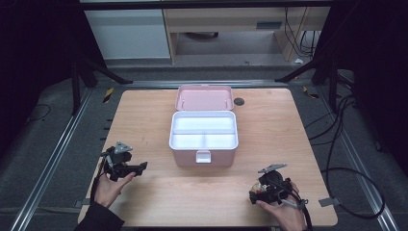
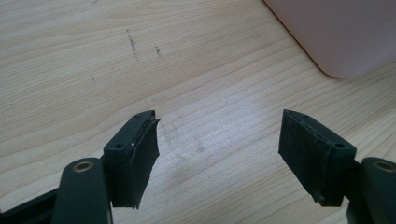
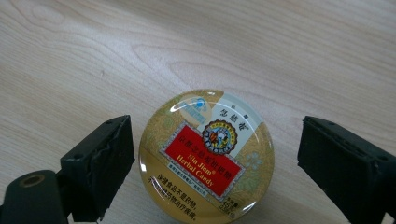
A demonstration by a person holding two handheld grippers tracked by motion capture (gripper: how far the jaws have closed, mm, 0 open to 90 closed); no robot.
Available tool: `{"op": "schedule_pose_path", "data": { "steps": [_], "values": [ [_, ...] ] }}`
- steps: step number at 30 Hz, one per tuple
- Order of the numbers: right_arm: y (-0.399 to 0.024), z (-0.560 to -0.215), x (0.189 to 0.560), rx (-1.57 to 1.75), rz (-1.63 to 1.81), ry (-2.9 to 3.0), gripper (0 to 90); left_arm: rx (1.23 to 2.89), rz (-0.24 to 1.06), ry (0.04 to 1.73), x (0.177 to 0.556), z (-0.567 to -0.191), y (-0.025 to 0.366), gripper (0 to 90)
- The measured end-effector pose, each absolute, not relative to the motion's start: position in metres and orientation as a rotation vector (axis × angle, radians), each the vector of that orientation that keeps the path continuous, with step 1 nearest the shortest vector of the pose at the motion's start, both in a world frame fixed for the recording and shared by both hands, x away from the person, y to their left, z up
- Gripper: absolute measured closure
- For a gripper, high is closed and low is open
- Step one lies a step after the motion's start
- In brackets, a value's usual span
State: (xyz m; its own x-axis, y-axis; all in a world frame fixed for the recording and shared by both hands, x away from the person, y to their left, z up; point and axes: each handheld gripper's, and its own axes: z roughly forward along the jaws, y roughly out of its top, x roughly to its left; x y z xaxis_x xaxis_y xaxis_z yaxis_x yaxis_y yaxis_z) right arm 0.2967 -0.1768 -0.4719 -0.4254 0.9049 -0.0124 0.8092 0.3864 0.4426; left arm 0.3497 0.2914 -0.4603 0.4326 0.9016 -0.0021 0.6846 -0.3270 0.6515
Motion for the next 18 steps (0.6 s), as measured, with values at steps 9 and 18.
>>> {"op": "schedule_pose_path", "data": {
  "steps": [9,18],
  "values": [
    [-0.172,-0.482,0.297,1.536,0.476,2.444,13.5,2.131,0.481,1.328,0.350,-0.462,0.290,28.1],
    [-0.171,-0.485,0.297,1.536,0.448,2.450,20.1,2.136,0.477,1.328,0.351,-0.463,0.289,28.4]
  ]
}}
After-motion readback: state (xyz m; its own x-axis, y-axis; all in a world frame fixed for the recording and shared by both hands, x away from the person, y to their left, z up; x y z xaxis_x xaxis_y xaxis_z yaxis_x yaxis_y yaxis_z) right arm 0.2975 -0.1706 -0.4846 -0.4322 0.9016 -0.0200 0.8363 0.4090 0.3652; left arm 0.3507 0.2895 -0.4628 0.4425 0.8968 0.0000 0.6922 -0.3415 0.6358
